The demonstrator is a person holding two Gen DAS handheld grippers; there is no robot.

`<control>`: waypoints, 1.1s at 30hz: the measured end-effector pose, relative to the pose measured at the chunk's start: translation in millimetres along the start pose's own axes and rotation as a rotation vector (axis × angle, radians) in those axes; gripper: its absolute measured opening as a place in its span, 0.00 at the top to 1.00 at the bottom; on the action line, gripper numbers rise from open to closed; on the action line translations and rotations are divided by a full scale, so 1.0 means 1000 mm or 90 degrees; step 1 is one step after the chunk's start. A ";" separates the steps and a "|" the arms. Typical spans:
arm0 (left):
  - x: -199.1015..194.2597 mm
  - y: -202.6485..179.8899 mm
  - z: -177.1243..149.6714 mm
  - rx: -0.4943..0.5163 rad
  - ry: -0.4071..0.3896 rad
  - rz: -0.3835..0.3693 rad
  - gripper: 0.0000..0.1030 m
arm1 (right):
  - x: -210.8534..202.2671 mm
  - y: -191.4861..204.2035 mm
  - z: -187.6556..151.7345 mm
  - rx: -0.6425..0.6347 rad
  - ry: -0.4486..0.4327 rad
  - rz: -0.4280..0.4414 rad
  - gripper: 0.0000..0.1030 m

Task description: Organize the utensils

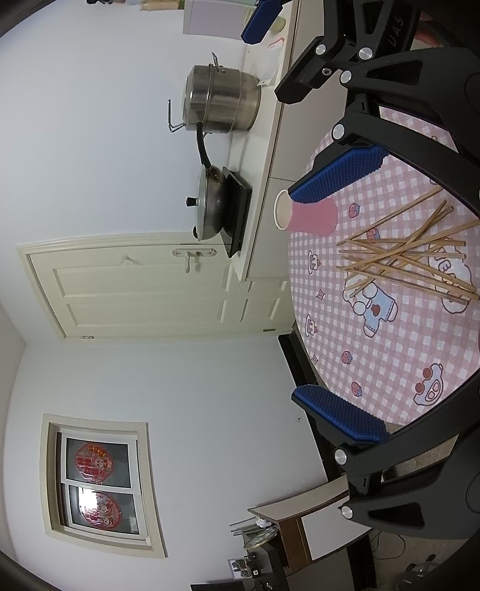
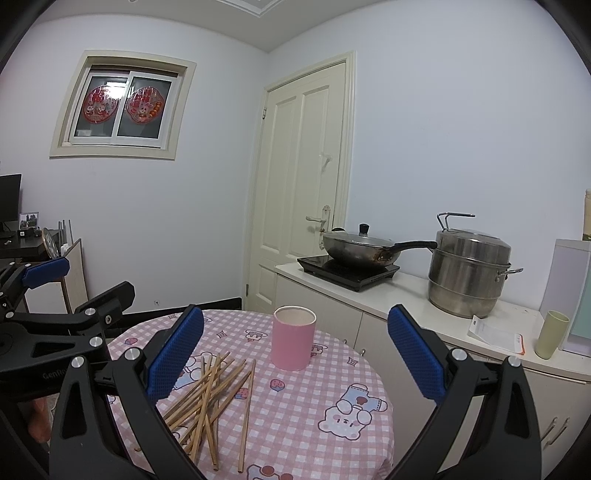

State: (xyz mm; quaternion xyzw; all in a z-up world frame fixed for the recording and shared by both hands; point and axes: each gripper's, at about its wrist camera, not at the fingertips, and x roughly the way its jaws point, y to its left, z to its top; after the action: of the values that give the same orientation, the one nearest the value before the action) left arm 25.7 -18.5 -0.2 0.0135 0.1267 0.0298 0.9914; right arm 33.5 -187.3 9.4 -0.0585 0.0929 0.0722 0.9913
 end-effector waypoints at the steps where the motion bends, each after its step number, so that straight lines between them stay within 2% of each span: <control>1: 0.000 0.000 0.000 0.000 0.000 0.000 0.06 | 0.000 0.000 0.000 0.000 0.000 0.000 0.07; 33: -0.001 -0.005 0.001 0.005 -0.004 0.003 0.06 | 0.000 0.000 -0.001 0.002 0.001 -0.001 0.07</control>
State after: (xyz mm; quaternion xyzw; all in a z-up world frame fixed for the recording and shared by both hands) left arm 25.2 -23.1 0.5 0.0181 0.1235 0.0317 0.9917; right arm 33.6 -187.7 8.9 -0.0570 0.0942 0.0714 0.9914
